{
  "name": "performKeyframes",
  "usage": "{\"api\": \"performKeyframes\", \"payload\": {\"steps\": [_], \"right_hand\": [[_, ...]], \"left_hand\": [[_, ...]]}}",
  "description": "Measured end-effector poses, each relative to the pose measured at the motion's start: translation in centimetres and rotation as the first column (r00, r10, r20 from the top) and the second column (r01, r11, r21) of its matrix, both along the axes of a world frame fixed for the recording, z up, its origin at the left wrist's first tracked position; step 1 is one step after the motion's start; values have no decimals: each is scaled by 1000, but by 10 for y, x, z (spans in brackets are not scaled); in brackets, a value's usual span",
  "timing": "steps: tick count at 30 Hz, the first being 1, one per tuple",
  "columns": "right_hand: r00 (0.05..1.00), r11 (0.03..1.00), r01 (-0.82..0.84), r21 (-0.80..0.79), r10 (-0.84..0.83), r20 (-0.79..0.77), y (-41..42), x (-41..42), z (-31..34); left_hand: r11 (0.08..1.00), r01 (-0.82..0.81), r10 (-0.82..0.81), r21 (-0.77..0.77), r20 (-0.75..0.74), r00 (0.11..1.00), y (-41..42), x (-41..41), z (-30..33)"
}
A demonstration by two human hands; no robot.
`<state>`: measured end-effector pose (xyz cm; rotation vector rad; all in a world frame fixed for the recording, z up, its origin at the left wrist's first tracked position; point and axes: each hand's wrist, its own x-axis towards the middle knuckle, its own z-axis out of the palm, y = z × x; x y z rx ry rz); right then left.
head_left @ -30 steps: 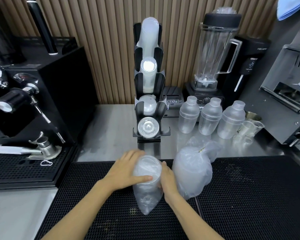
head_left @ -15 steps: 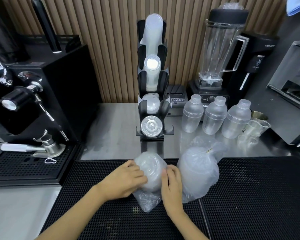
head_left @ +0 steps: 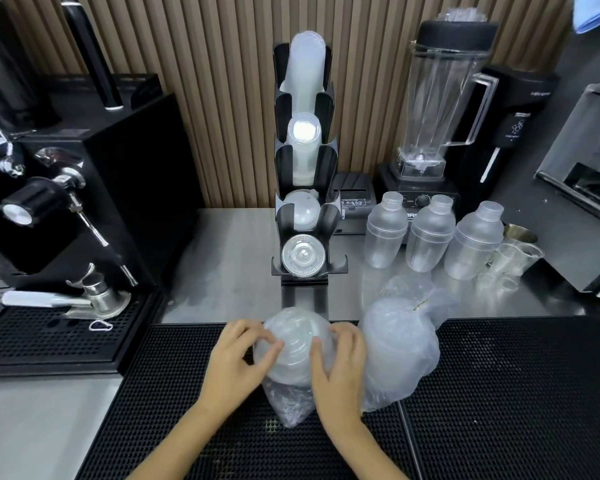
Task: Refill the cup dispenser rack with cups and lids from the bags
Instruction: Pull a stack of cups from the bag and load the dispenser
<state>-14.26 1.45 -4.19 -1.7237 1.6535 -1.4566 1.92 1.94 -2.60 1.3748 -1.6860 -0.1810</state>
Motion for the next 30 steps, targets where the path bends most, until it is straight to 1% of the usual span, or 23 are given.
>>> {"api": "performKeyframes", "payload": {"steps": [1, 3, 5, 6, 7, 9, 11, 12, 13, 14, 15, 16, 17, 18, 19, 20, 21, 22, 23, 24, 25, 28, 30], "right_hand": [[996, 999, -13, -43, 9, -85, -1, 2, 2], [964, 997, -62, -39, 50, -260, -7, 6, 5], [919, 993, -106, 58, 120, -374, -14, 7, 6], [916, 980, -135, 145, 179, -358, -19, 6, 8], [930, 957, -171, 233, 235, -283, -23, 5, 9], [959, 916, -244, 320, 276, -59, -31, 4, 10], [962, 904, -274, 328, 260, 88, -34, 5, 10], [960, 901, -279, 331, 248, 133, -34, 6, 9], [955, 897, -285, 339, 236, 178, -33, 6, 8], [948, 892, -292, 344, 223, 225, -32, 6, 5], [938, 890, -301, 343, 211, 275, -30, 5, 4], [925, 888, -312, 337, 203, 322, -28, 3, 4], [910, 887, -327, 325, 203, 361, -27, 2, 4], [898, 888, -340, 309, 210, 386, -25, 1, 3], [893, 893, -341, 293, 211, 397, -23, 0, 2], [895, 902, -327, 283, 199, 398, -21, 0, 2], [895, 911, -308, 273, 181, 408, -20, 1, 2], [884, 915, -308, 259, 175, 433, -19, 1, 2], [862, 911, -330, 246, 185, 473, -20, 2, 3], [840, 898, -354, 259, 184, 511, -21, 4, 4], [824, 885, -368, 286, 167, 542, -22, 5, 2], [780, 864, -338, 373, 35, 625, -29, 7, -7], [780, 853, -336, 399, 15, 625, -29, 7, -10]], "left_hand": [[998, 10, -11, 60, 12, 1000, -5, -4, 2], [978, 42, -39, 204, -16, 999, -15, -10, 2], [952, 68, -39, 298, -103, 994, -24, -17, 2], [940, 67, -21, 334, -140, 990, -29, -20, 3], [926, 48, 19, 375, -173, 985, -33, -22, 4], [884, -2, 164, 467, -306, 938, -43, -23, 7], [834, -16, 324, 552, -466, 824, -49, -20, 2], [802, -12, 389, 598, -506, 770, -51, -17, -3], [760, 2, 434, 650, -511, 742, -52, -13, -10], [714, 26, 459, 700, -496, 737, -50, -10, -17], [667, 51, 475, 744, -477, 739, -46, -10, -22], [645, 43, 481, 763, -448, 753, -45, -10, -26], [659, -20, 459, 752, -381, 802, -45, -9, -23], [700, -112, 426, 706, -286, 859, -47, -8, -18], [756, -181, 394, 629, -216, 894, -50, -6, -7], [826, -159, 335, 541, -245, 910, -52, -5, 6], [871, -51, 239, 489, -330, 913, -52, -5, 17], [875, 110, 118, 471, -428, 896, -50, -10, 25], [836, 263, 15, 482, -499, 867, -45, -16, 29], [794, 352, -58, 496, -515, 855, -38, -23, 25], [786, 365, -94, 499, -487, 868, -32, -29, 18], [857, 283, -112, 432, -378, 919, -22, -35, 0], [876, 255, -123, 410, -321, 939, -23, -35, 1]]}}
